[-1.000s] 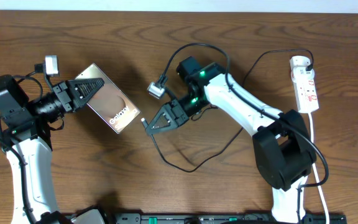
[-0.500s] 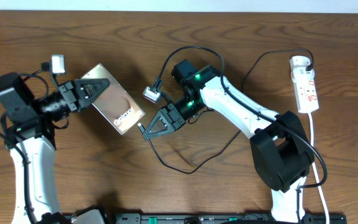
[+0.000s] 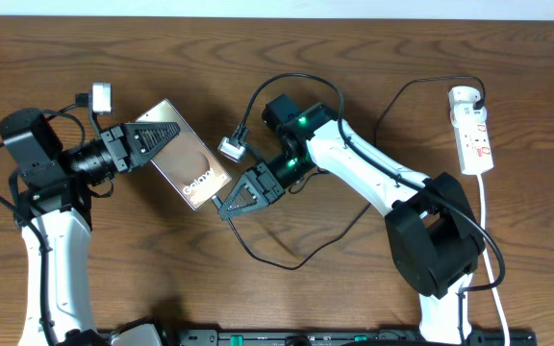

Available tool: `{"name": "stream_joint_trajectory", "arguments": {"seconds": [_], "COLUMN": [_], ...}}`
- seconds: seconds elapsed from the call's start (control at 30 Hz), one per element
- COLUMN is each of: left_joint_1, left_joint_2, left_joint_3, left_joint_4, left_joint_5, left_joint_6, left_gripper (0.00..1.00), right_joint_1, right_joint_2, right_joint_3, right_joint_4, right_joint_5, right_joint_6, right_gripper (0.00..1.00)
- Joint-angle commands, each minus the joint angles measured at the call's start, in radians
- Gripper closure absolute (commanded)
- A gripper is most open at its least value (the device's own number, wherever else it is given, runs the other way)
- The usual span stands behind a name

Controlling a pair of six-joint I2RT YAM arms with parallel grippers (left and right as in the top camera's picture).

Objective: Plug charger to phone and switch on socket
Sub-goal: 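Bring the connector to the phone's bottom port held by the left gripper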

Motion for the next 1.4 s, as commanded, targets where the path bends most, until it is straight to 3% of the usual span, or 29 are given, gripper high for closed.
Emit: {"name": "stream_joint_trajectory", "arguments": {"seconds": [0.0,0.3,0.67,0.9,1.37], "left_joint_1": [-0.002,0.004,0.027,0.027,0.024], "left_joint_2": [0.005,0.072,0.090,0.090,0.089], "left_joint_3": [0.009,0.009,0.009,0.009,0.009], "left_joint_4": [0.008,0.019,0.195,0.199,0.198], "left_joint_5": [0.023,0.015,0.015,0.016,0.051], "left_joint_6": [0.024,0.006,-0.219,-0.227,-0.227], "left_gripper": [0.93,0.93,0.93,0.93,0.93], "right_joint_1": [0.008,0.008,0.008,0.008,0.001], "right_joint_2": [-0.013,-0.013,-0.013,-0.013,-0.013], "right_joint_3": [0.009,0.009,0.009,0.009,0.009], "right_joint_4": [-0.005,-0.011,-0.011,-0.011,-0.002], "right_joint_5": [-0.021,-0.021,-0.007,-0.025,-0.022], "right_joint_6": [-0.019,-0.027,-0.082,-0.281,-0.282], "right_gripper": [0.99,0.99,0.99,0.99,0.99]}}
